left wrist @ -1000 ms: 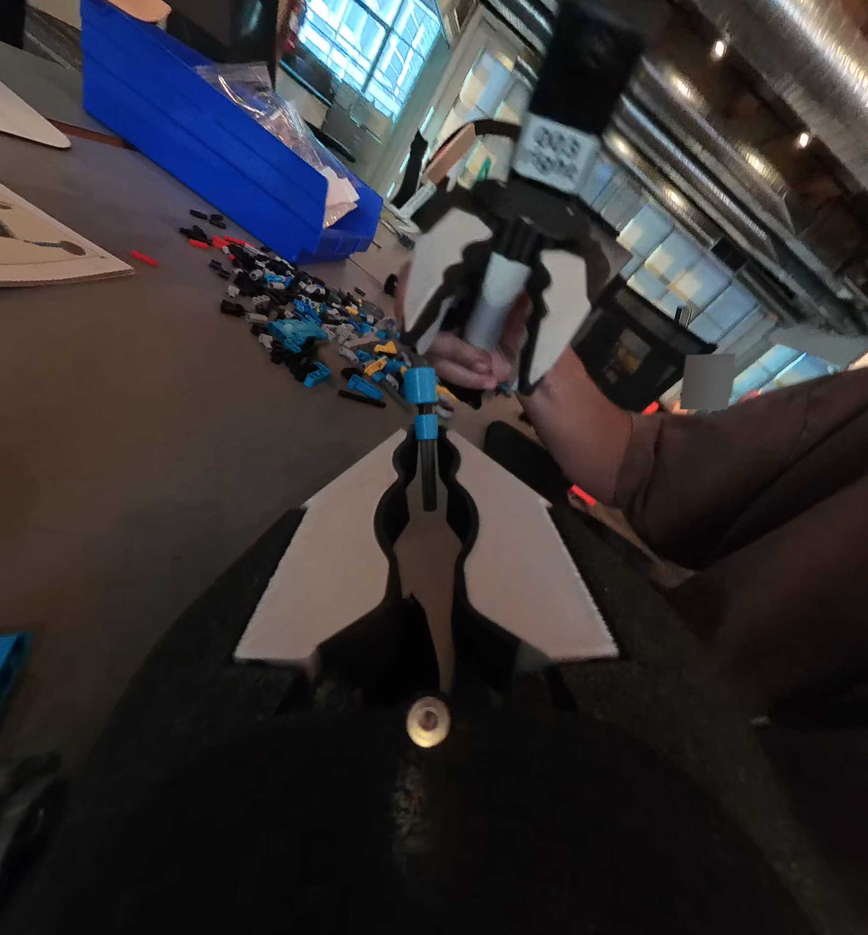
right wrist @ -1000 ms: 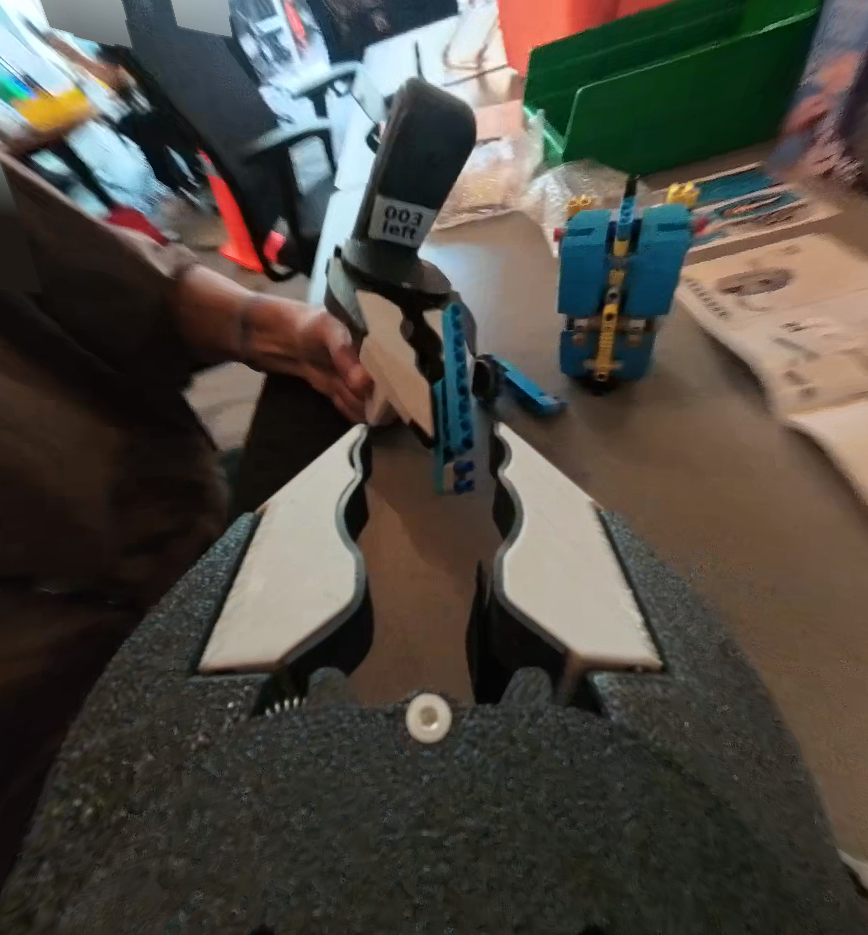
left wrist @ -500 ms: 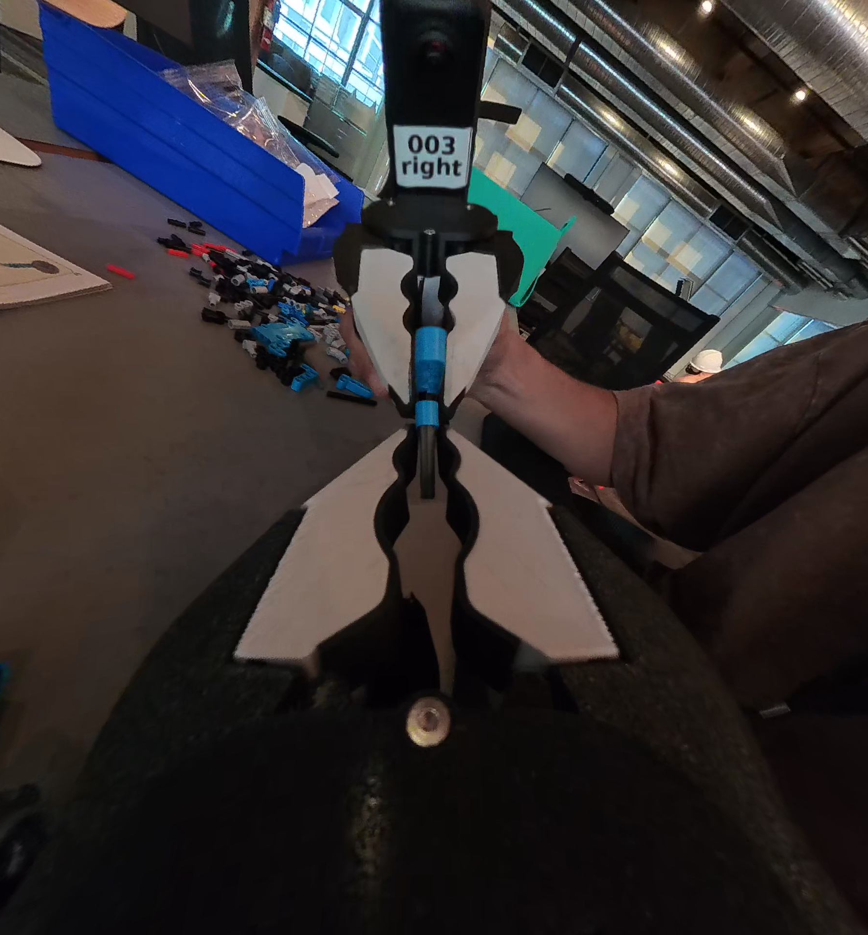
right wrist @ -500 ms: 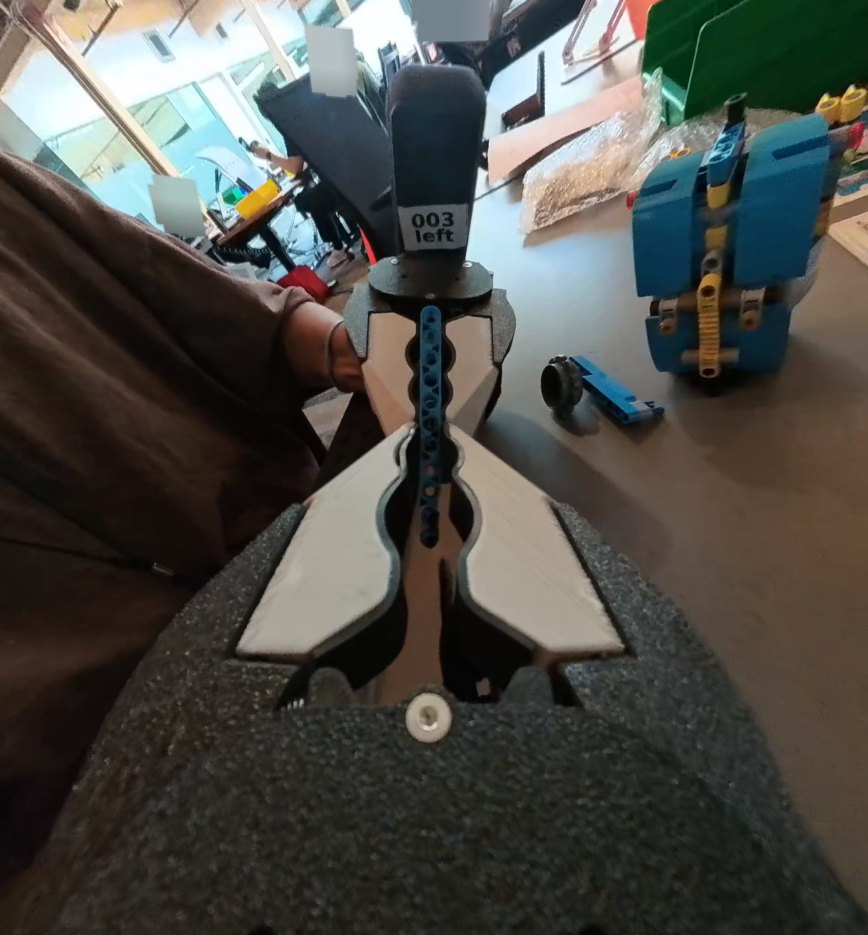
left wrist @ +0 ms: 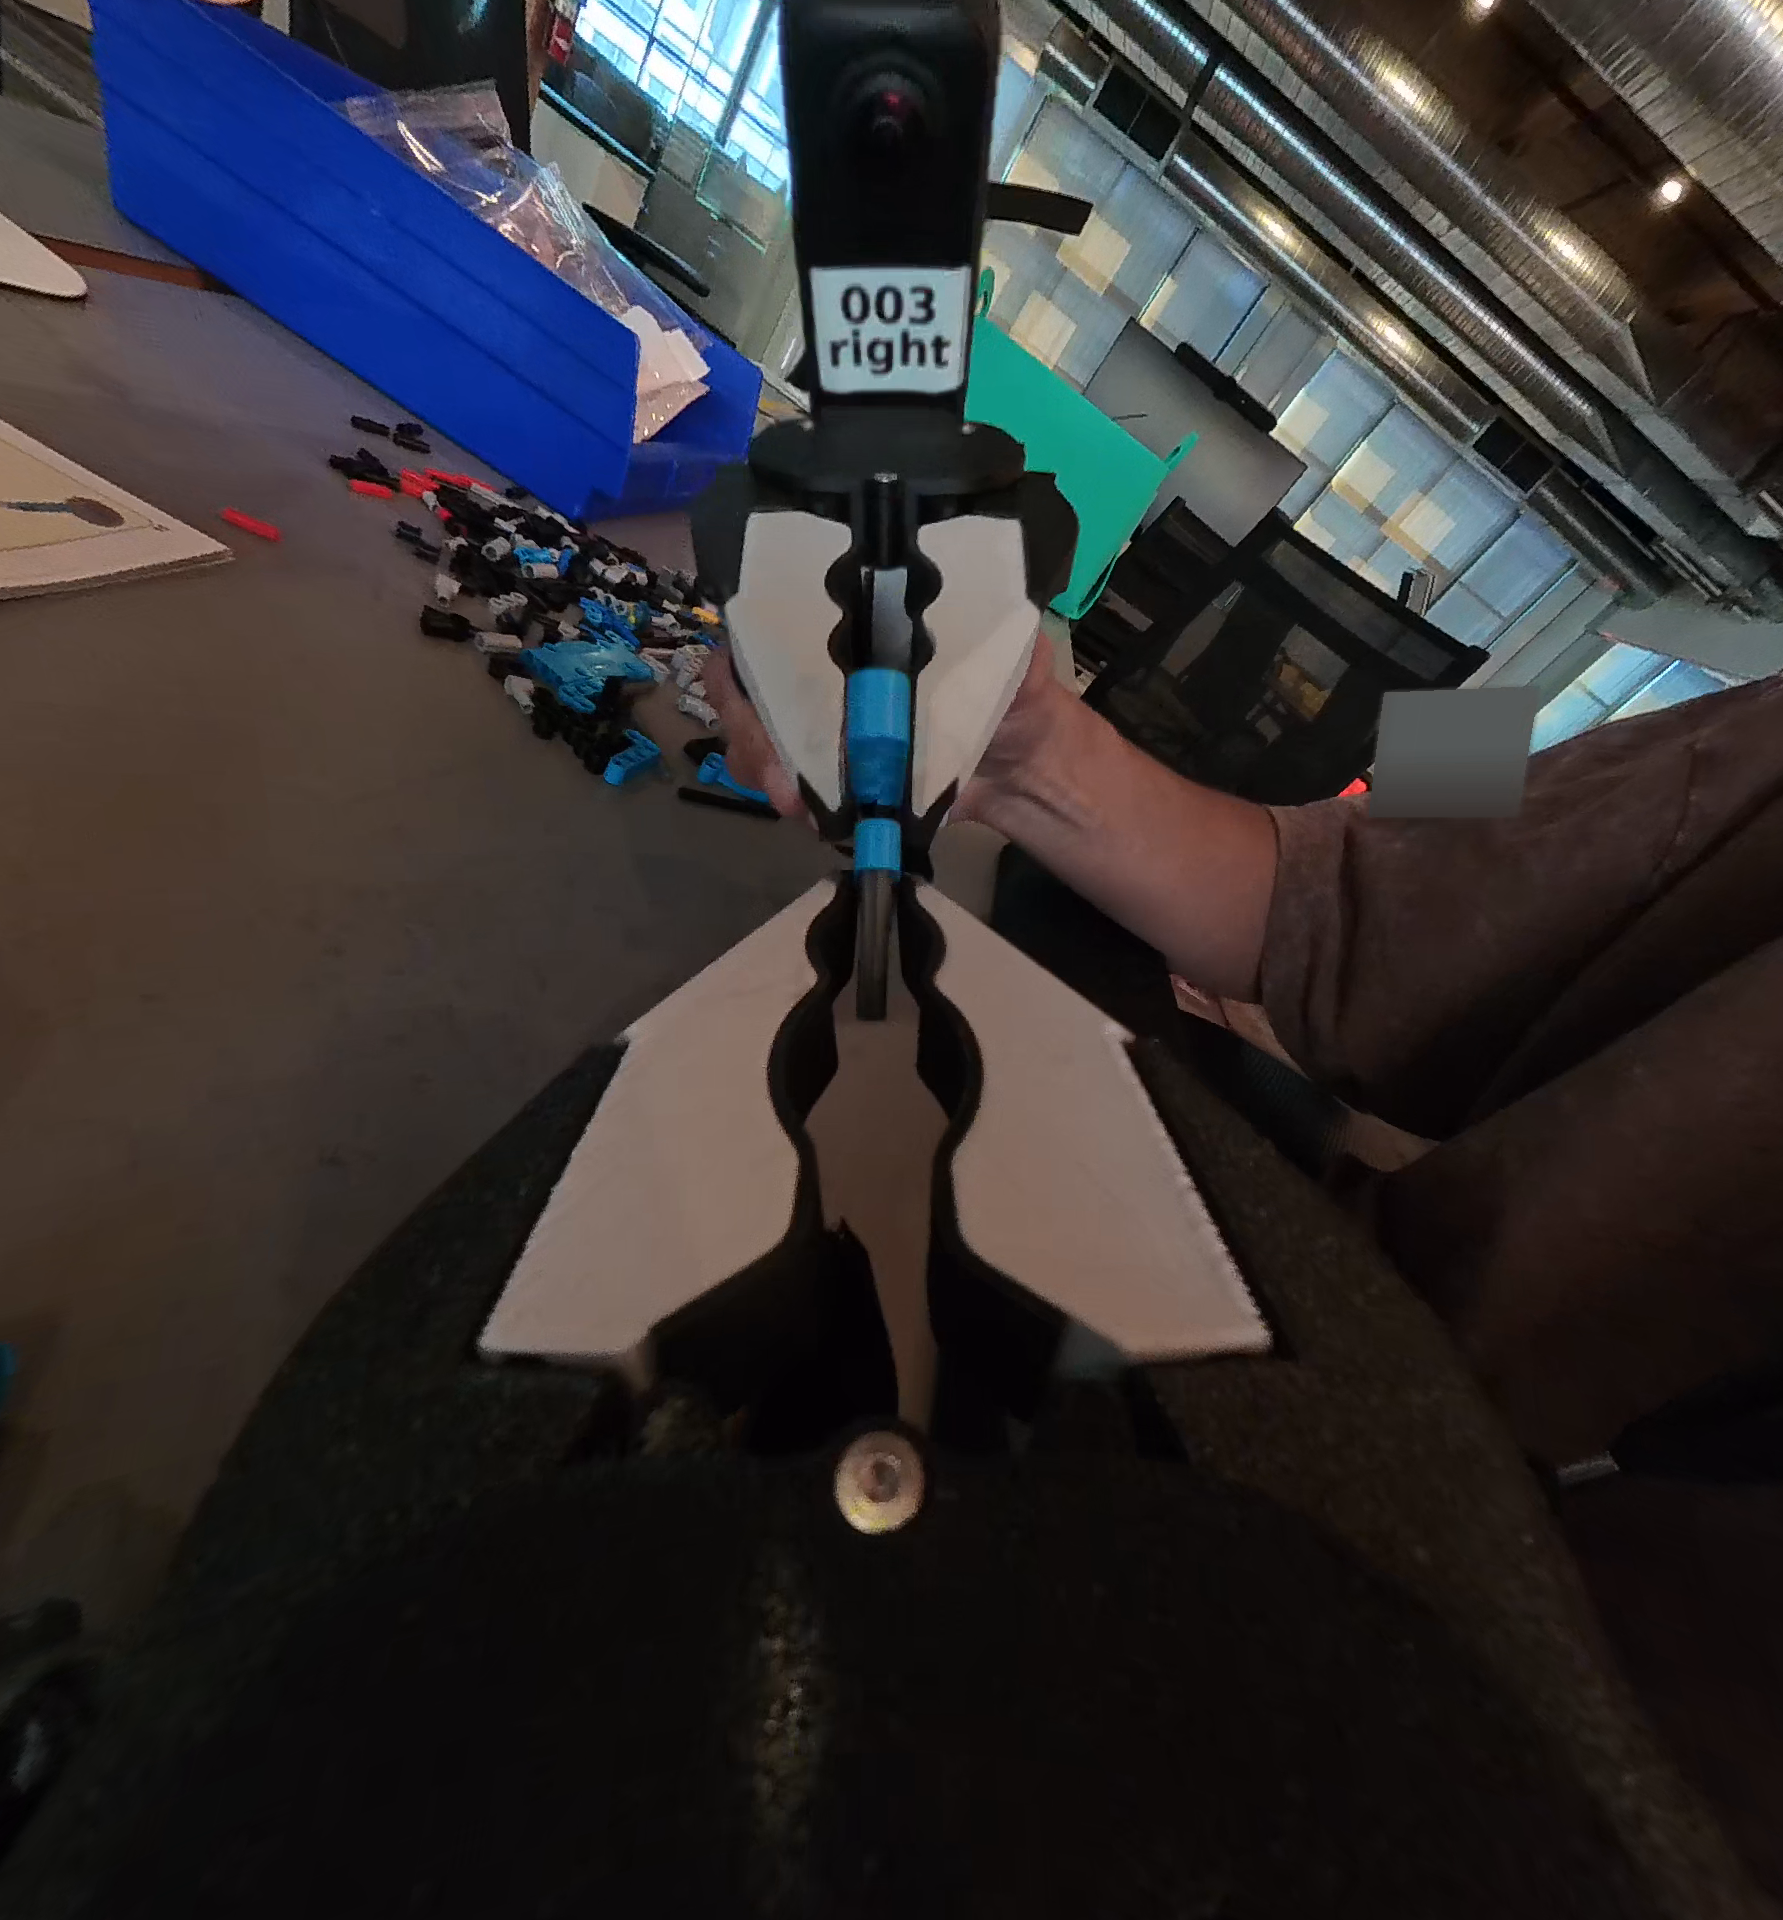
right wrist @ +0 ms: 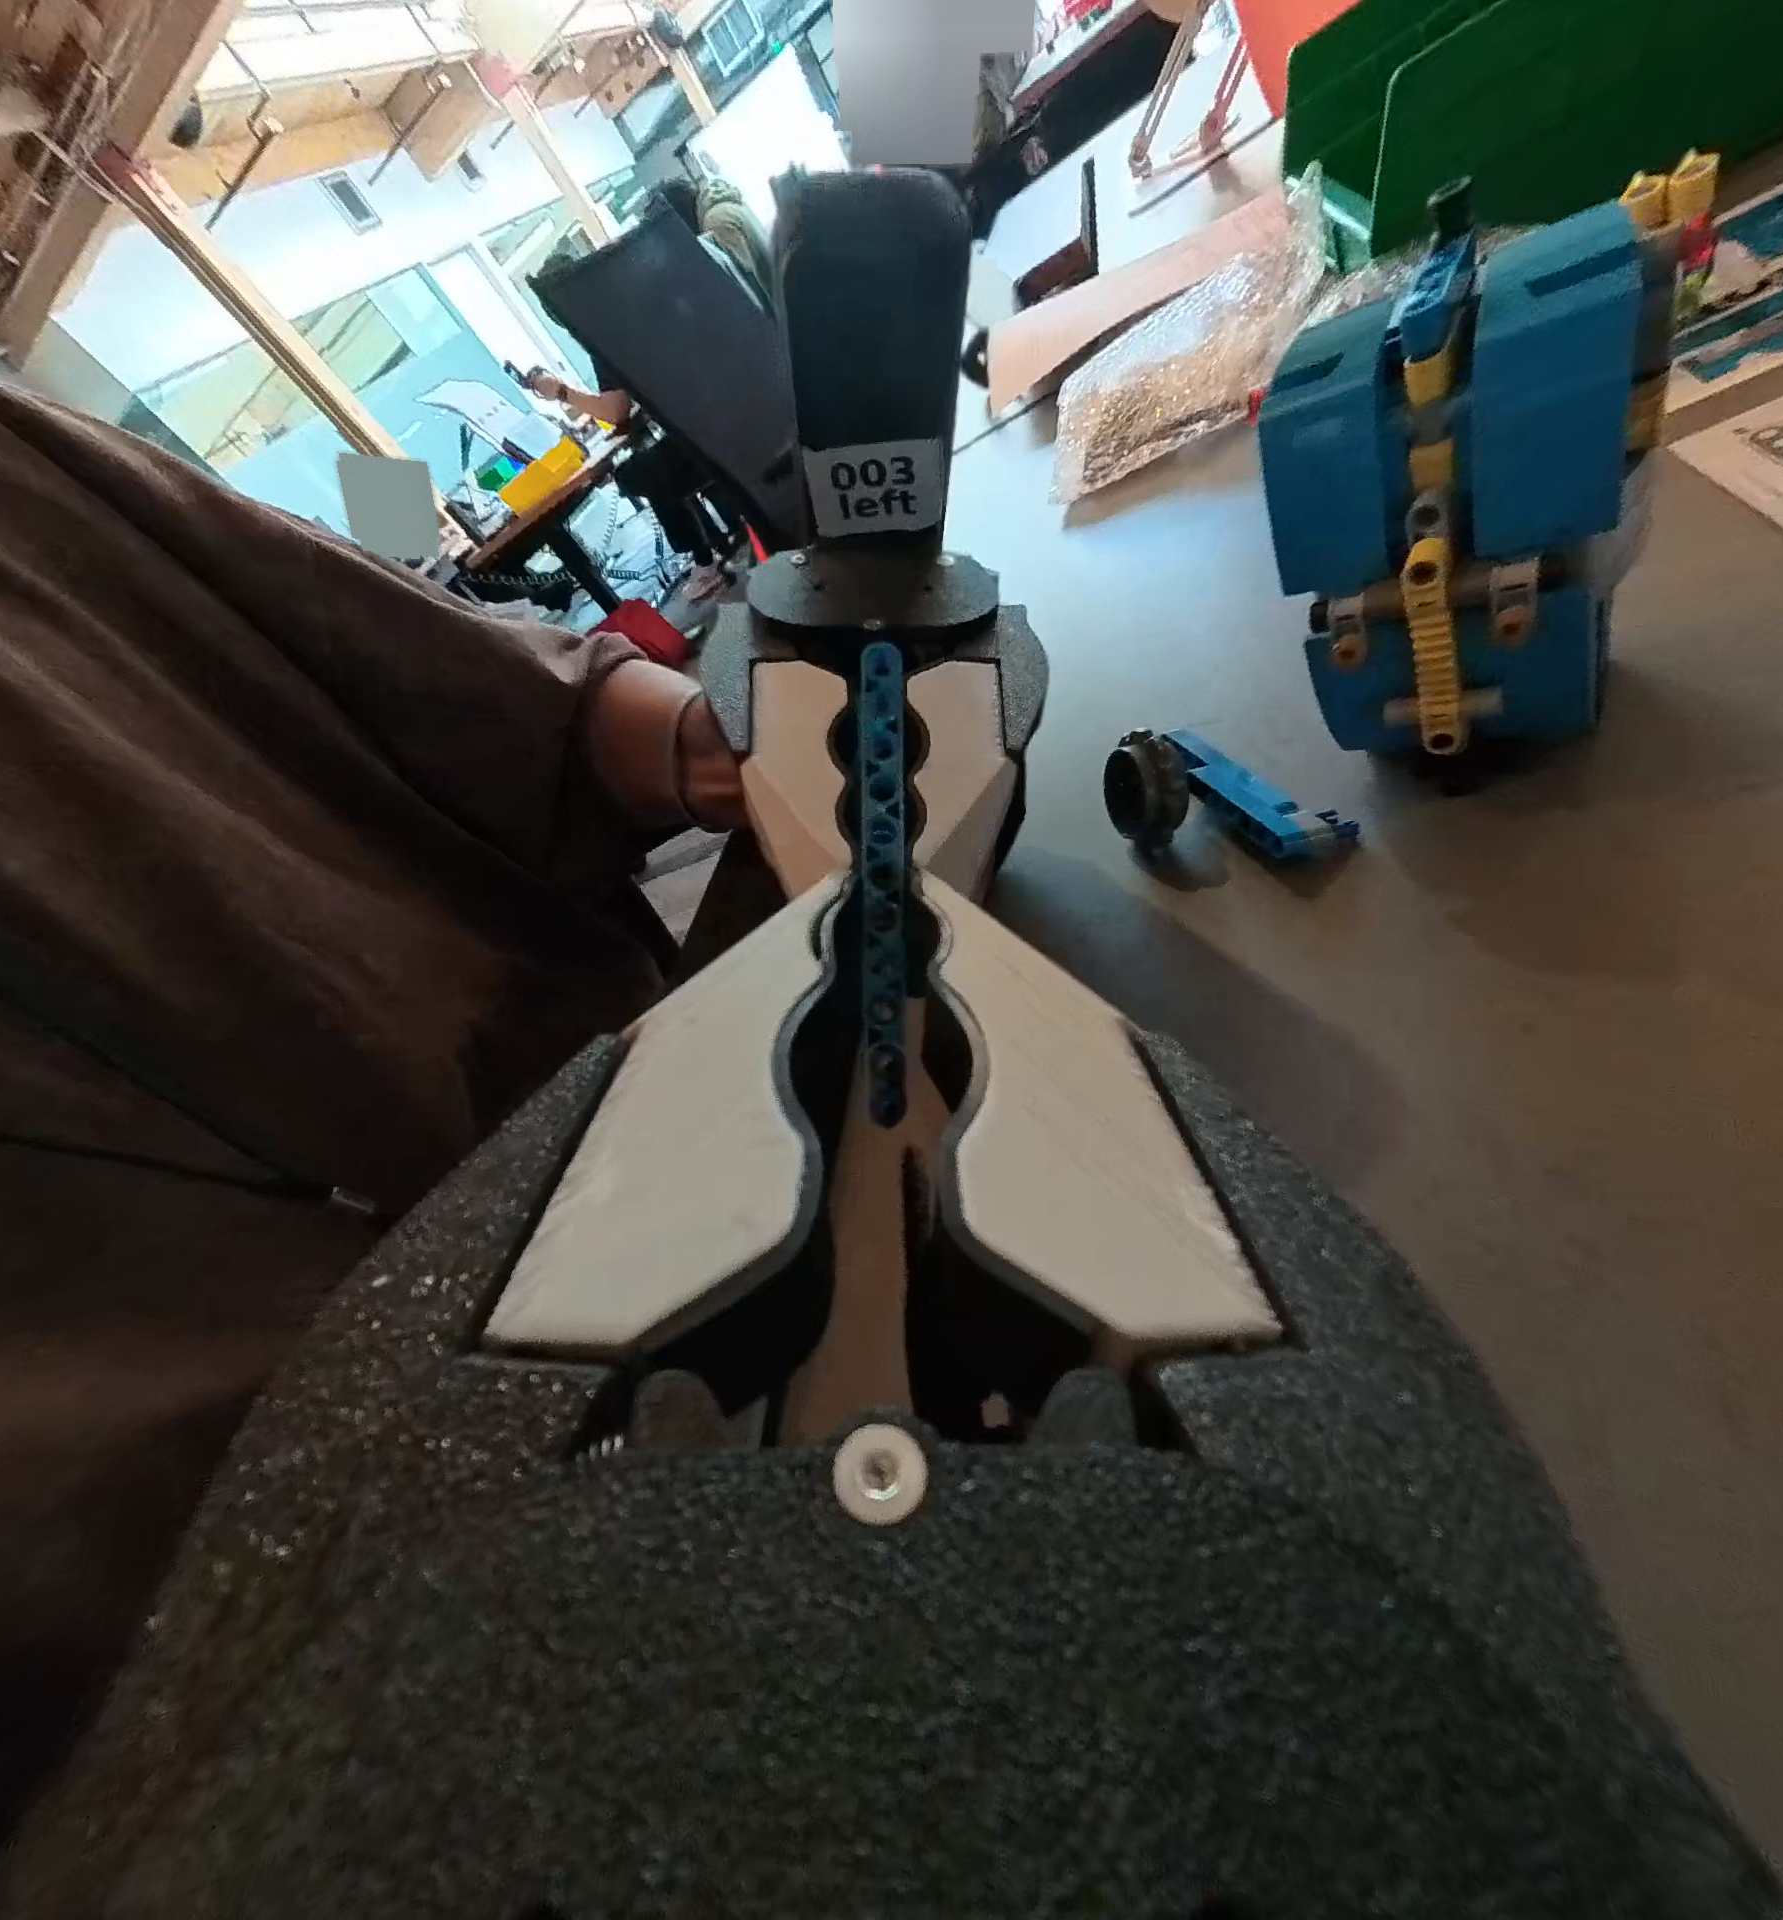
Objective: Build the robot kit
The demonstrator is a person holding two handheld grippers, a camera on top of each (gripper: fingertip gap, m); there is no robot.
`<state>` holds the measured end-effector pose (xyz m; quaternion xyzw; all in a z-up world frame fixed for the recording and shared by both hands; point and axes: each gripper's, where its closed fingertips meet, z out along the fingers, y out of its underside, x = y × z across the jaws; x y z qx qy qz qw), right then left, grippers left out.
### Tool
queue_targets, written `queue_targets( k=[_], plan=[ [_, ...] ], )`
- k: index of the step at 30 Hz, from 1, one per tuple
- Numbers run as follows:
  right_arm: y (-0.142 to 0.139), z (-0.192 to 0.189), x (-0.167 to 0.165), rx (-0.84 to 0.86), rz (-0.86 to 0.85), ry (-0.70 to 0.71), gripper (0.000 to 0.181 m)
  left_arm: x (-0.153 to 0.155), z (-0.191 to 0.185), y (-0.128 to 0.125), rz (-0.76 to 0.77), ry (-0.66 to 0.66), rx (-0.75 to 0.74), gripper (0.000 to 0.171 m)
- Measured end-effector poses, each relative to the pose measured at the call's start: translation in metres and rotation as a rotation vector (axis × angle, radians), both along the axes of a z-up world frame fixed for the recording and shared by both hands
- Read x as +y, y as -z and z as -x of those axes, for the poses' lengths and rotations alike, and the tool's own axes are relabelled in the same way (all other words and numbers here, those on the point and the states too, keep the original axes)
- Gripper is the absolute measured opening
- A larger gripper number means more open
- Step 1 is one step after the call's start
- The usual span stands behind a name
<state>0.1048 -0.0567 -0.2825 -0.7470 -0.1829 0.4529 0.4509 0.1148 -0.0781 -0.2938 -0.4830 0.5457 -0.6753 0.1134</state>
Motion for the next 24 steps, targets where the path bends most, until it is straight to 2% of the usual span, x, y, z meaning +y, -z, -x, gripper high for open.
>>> queue_targets(
  k=[1,3,5,9,12,14,19,23,24],
  plan=[
    [-0.002,-0.001,0.000,0.018,-0.001,0.002,0.007,0.001,0.000,-0.001,0.003,-0.007,-0.006,0.007],
    [-0.001,-0.005,0.001,0.035,0.004,0.016,0.007,0.004,0.000,-0.007,0.000,-0.038,-0.036,0.019],
    [-0.003,-0.006,-0.001,0.060,-0.002,0.017,0.006,0.005,0.001,-0.009,0.005,-0.041,-0.047,0.007],
    [-0.004,-0.005,-0.002,0.073,-0.004,0.019,0.007,0.006,0.000,-0.009,0.019,-0.041,-0.044,0.008],
    [0.002,-0.006,0.000,0.054,0.004,0.025,0.008,0.008,0.000,-0.011,0.027,-0.047,-0.045,0.015],
    [0.000,-0.004,-0.003,0.075,0.003,0.007,0.007,0.007,0.001,-0.010,0.025,-0.045,-0.045,0.007],
    [-0.007,-0.003,-0.001,0.101,-0.022,0.019,0.007,0.010,0.002,-0.018,0.022,-0.071,-0.098,0.007],
    [-0.027,-0.008,0.003,0.280,-0.047,0.055,0.008,0.022,0.004,-0.028,0.067,-0.126,-0.144,0.007],
    [-0.027,-0.010,0.003,0.282,-0.050,0.063,0.007,0.021,0.005,-0.027,0.075,-0.120,-0.139,0.007]
  ],
)
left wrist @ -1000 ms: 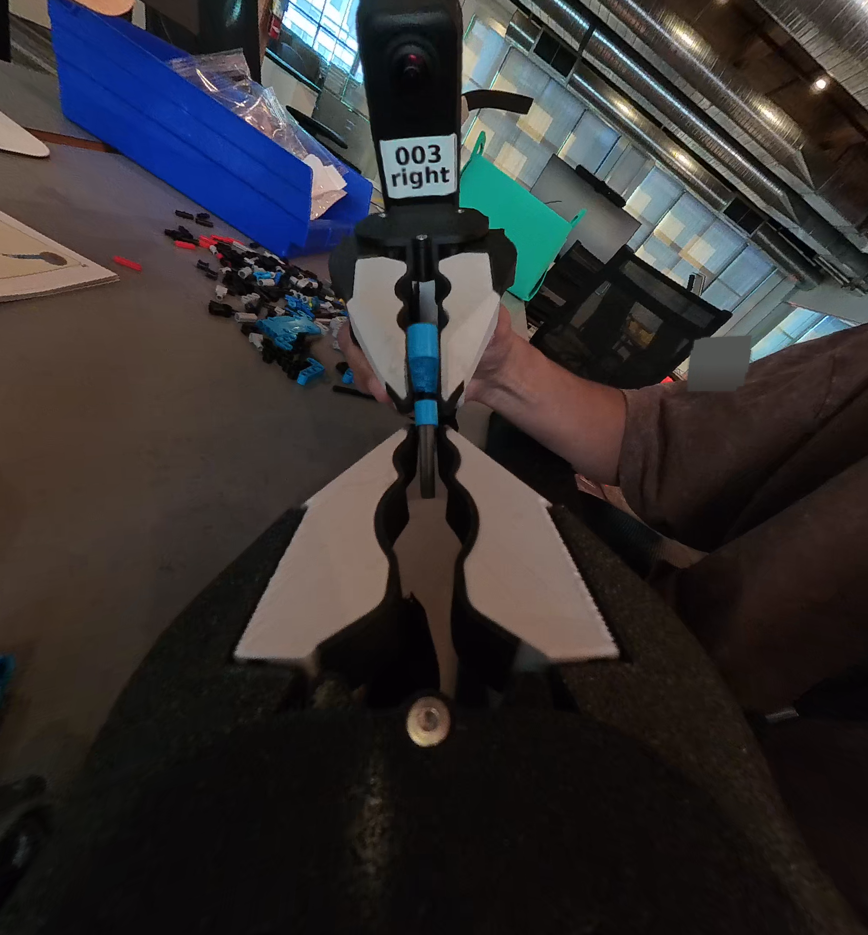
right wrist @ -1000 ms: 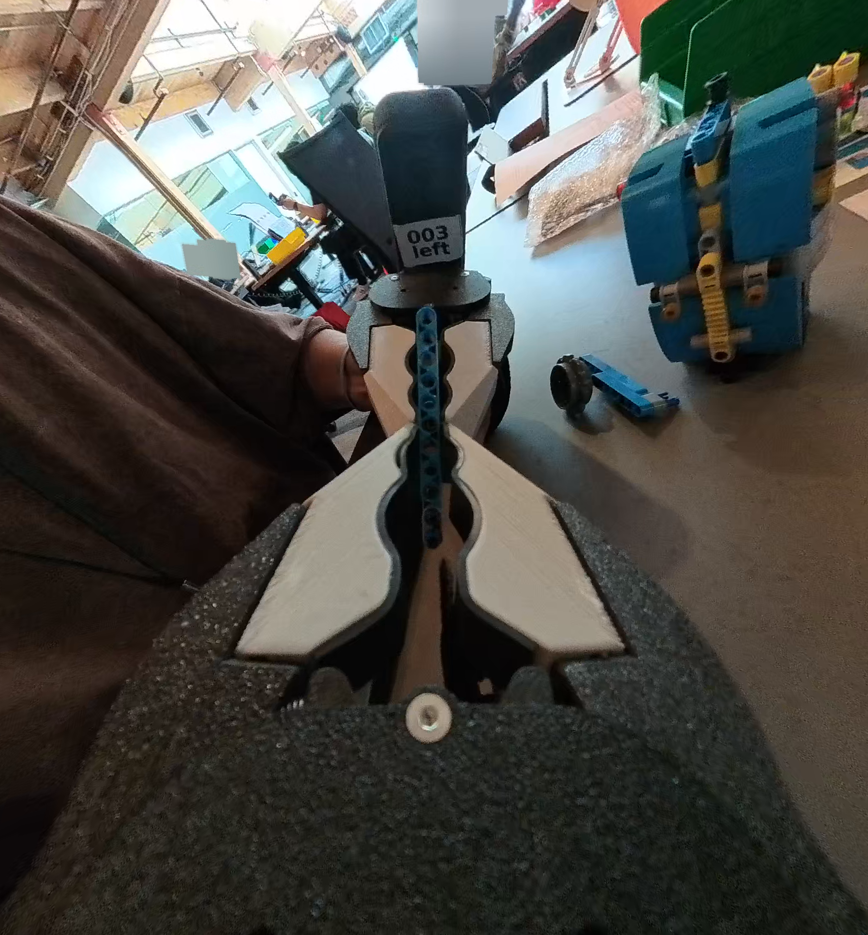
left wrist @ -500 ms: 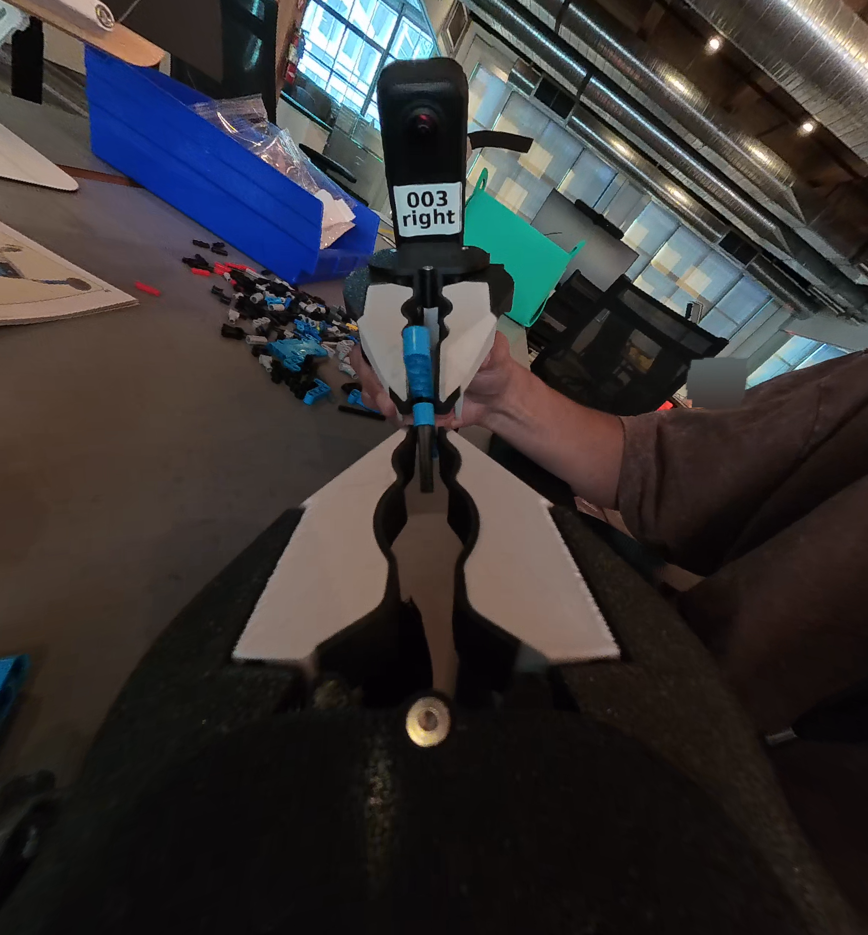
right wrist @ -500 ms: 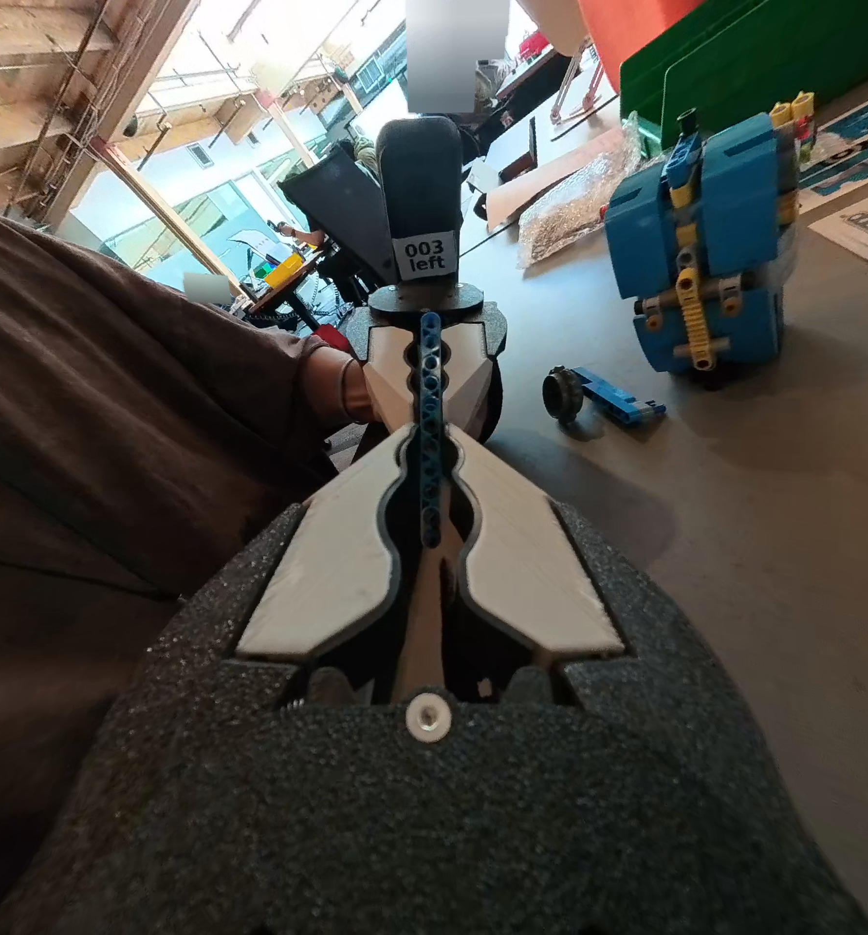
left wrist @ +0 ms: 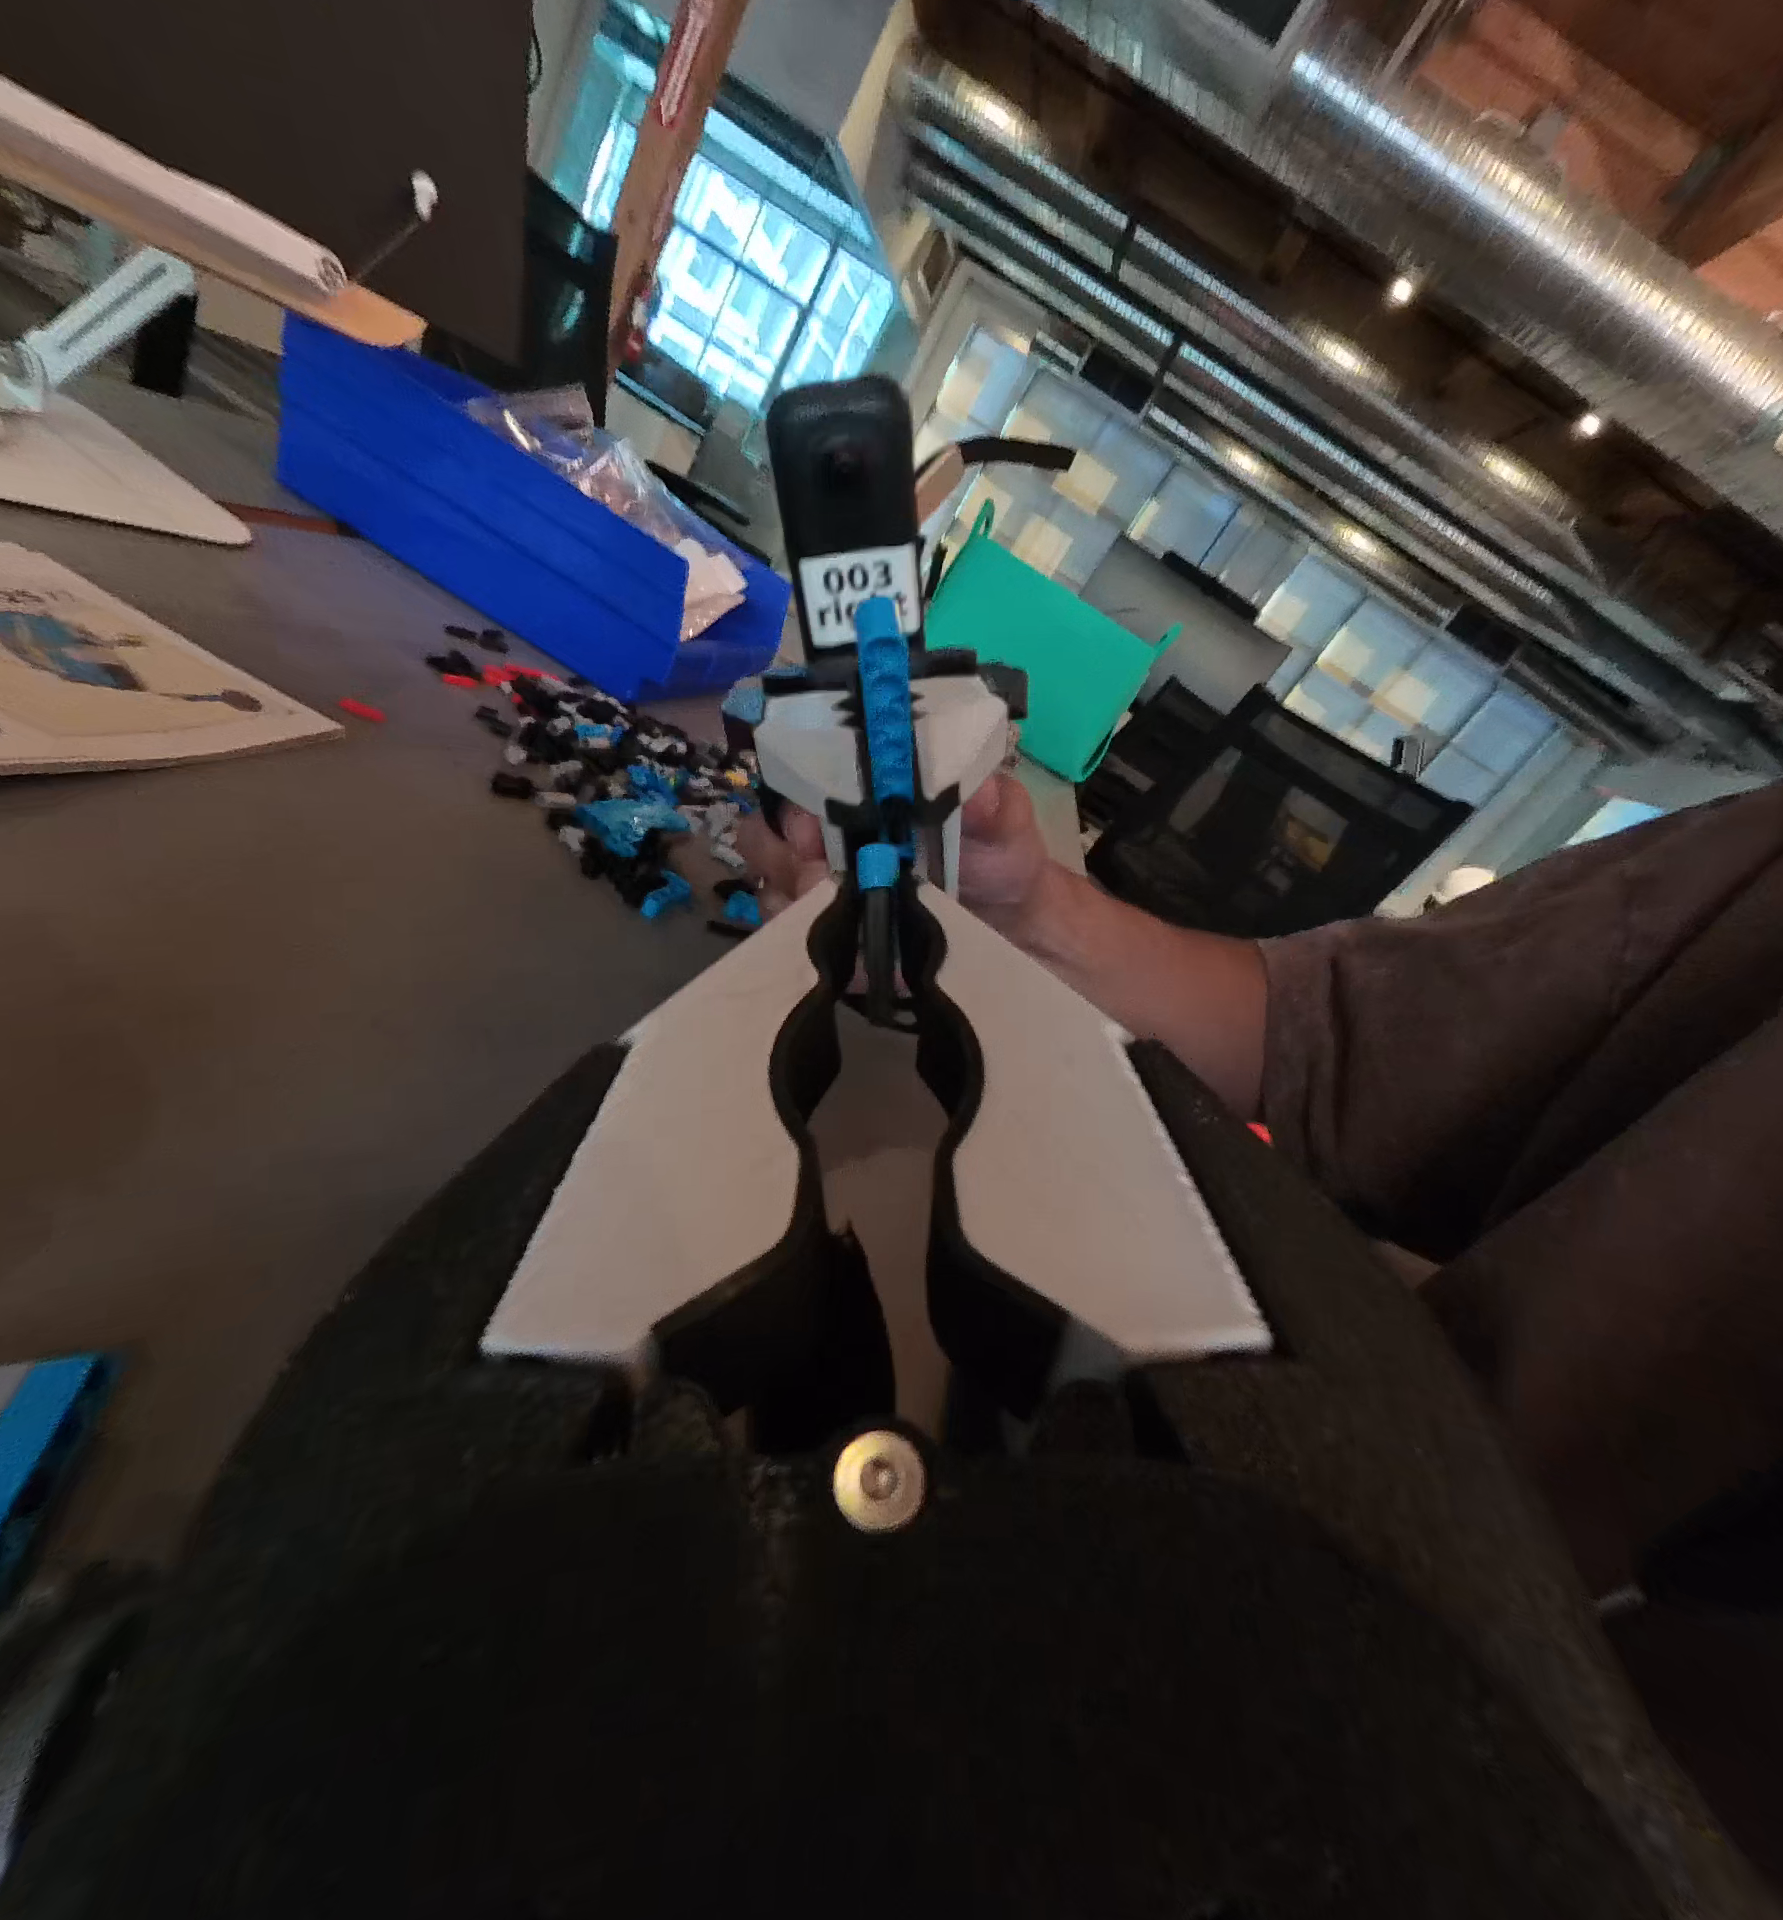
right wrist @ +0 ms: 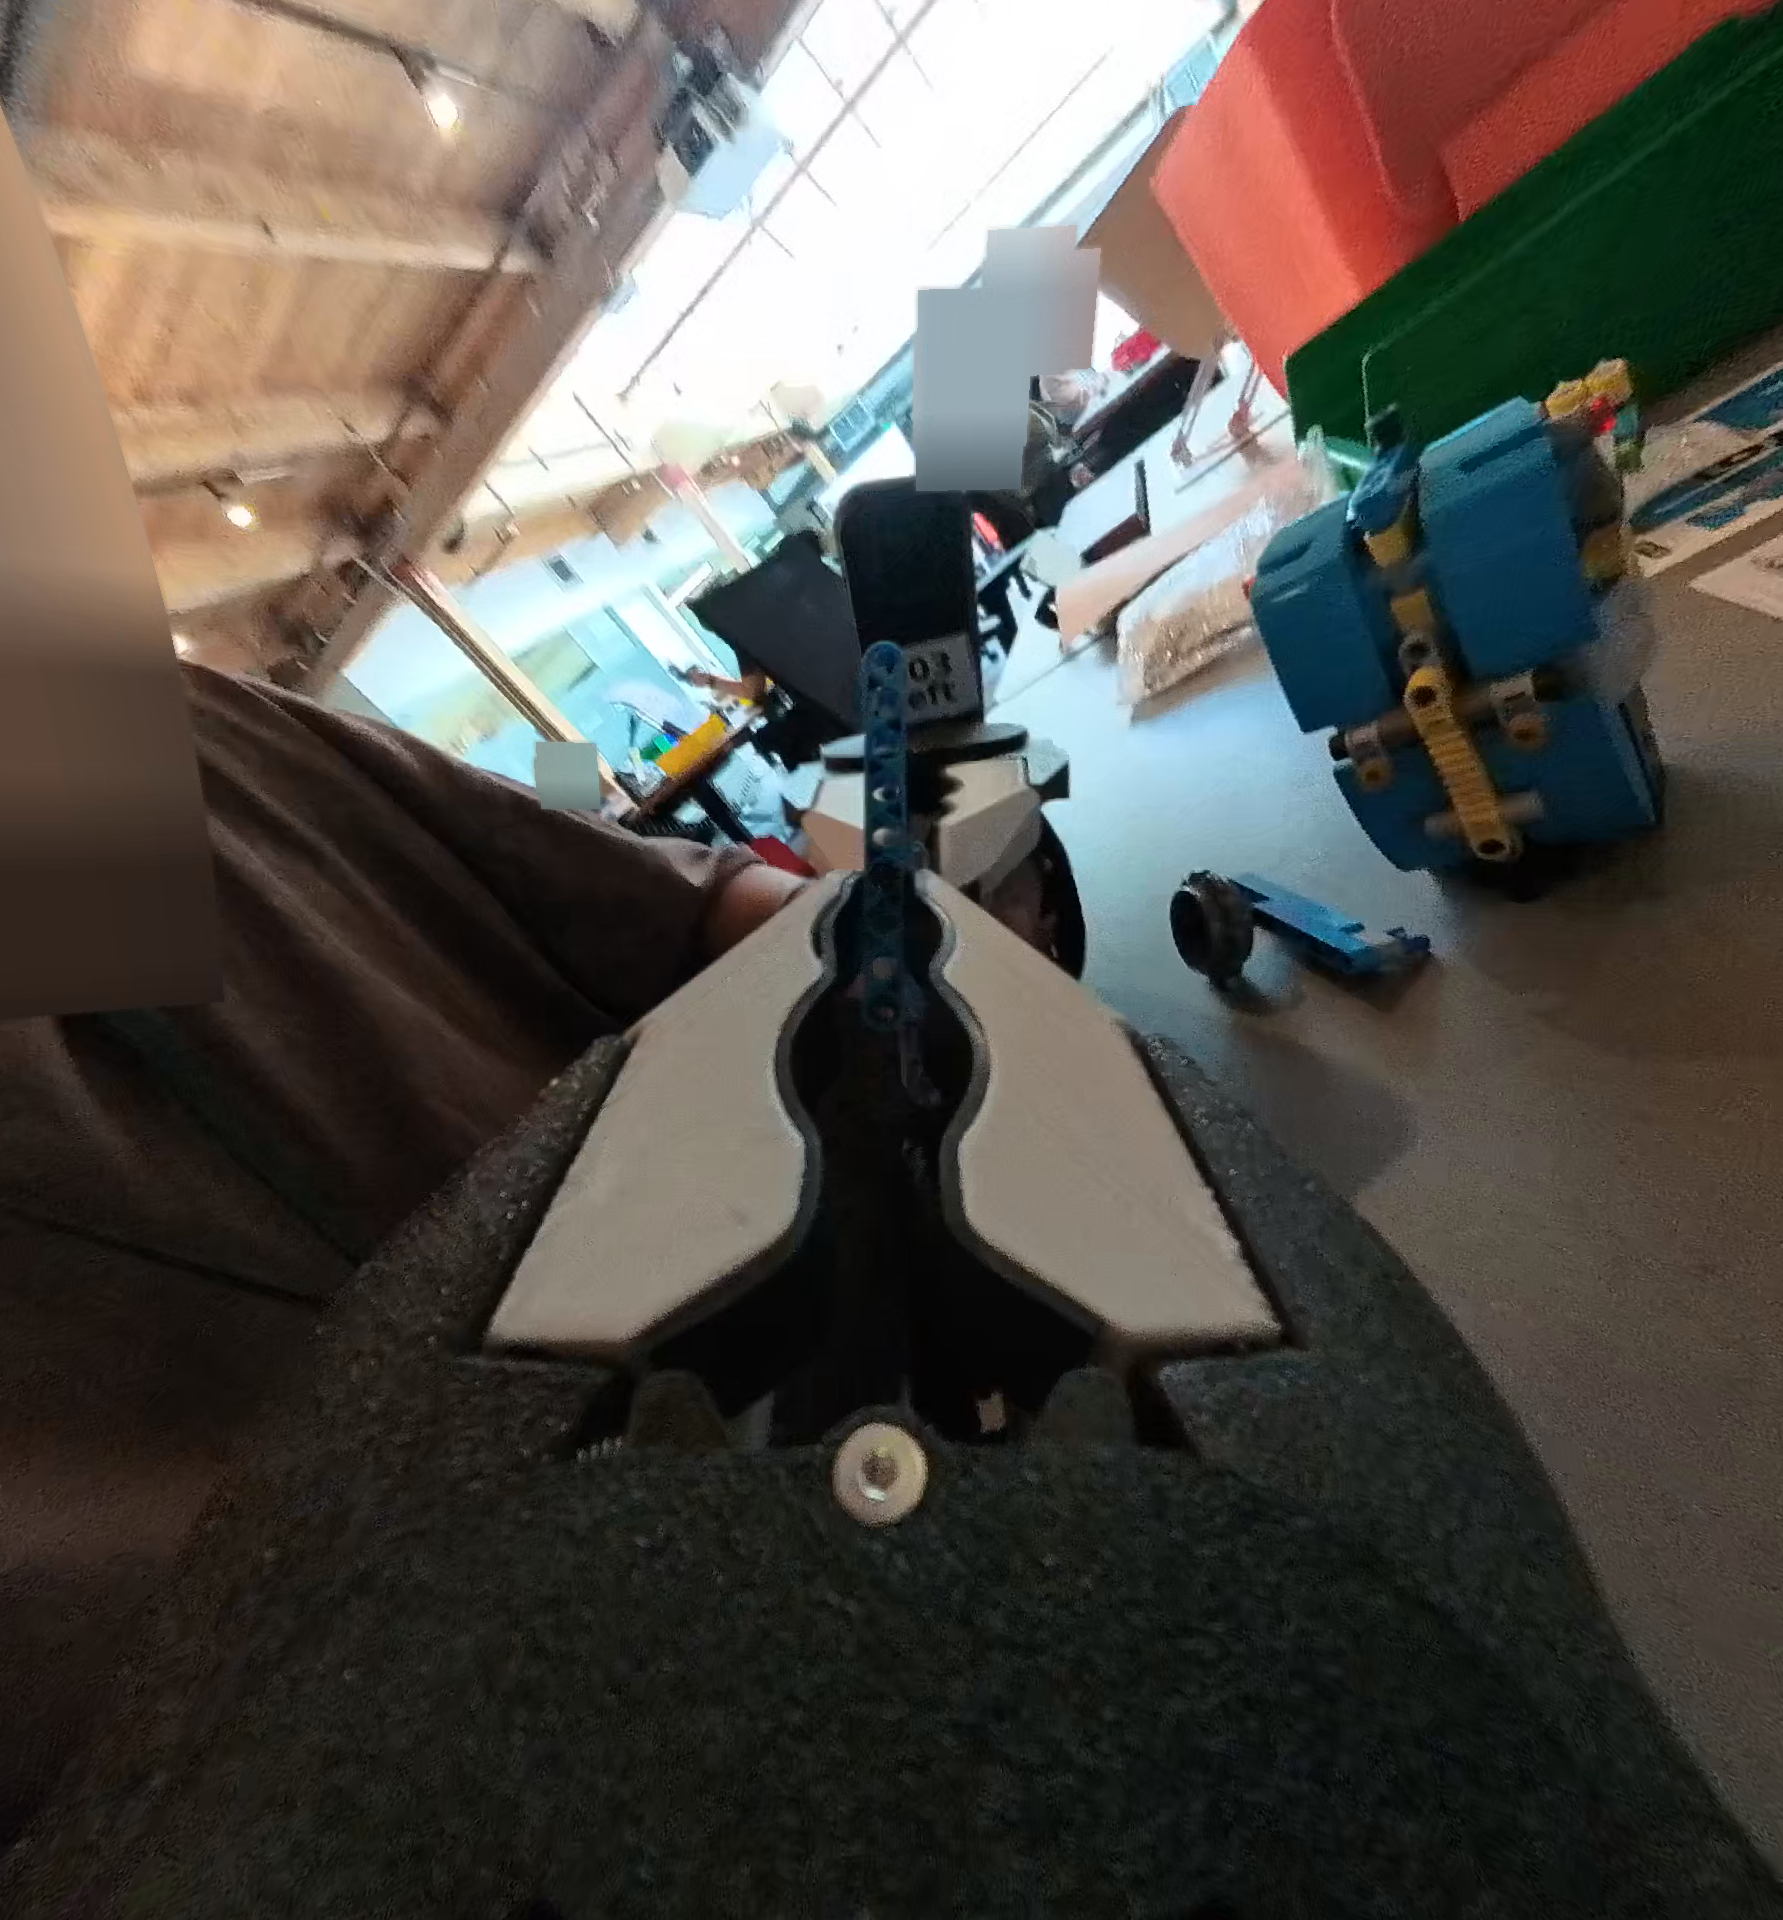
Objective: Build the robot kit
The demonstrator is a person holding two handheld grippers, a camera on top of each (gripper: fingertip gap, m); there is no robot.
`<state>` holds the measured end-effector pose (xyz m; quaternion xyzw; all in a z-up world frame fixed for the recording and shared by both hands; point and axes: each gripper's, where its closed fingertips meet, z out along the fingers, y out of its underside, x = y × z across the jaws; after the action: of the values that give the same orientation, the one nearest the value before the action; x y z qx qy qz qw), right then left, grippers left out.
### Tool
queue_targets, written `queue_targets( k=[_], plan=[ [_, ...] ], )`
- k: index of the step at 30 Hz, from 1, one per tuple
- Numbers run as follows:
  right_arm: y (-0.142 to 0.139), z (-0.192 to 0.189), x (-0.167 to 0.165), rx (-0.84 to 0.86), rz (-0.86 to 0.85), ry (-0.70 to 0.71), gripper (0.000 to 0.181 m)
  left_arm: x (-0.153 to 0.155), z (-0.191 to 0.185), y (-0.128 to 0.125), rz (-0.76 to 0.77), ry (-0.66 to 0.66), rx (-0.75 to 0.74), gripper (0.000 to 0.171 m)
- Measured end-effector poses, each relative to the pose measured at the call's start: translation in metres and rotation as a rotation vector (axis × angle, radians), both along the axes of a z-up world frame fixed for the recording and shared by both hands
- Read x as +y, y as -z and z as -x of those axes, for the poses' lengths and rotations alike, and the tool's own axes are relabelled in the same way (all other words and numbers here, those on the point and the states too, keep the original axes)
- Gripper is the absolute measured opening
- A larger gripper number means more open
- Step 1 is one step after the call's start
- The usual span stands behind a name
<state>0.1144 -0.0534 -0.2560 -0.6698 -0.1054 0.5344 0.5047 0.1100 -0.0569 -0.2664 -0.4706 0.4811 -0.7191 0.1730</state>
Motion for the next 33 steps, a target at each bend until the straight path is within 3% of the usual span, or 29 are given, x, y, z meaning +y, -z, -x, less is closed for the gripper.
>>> queue_targets(
  k=[13,27,33],
  plan=[
    [0.013,0.005,0.004,-0.130,0.012,0.018,0.008,-0.004,-0.003,0.005,-0.005,0.019,0.027,0.006],
    [0.011,0.007,0.007,-0.120,0.009,0.030,0.007,0.000,-0.003,0.002,0.017,0.005,0.017,0.006],
    [0.008,-0.006,-0.002,-0.151,0.006,0.006,0.019,0.004,-0.001,0.001,0.045,0.007,0.021,0.006]
  ],
)
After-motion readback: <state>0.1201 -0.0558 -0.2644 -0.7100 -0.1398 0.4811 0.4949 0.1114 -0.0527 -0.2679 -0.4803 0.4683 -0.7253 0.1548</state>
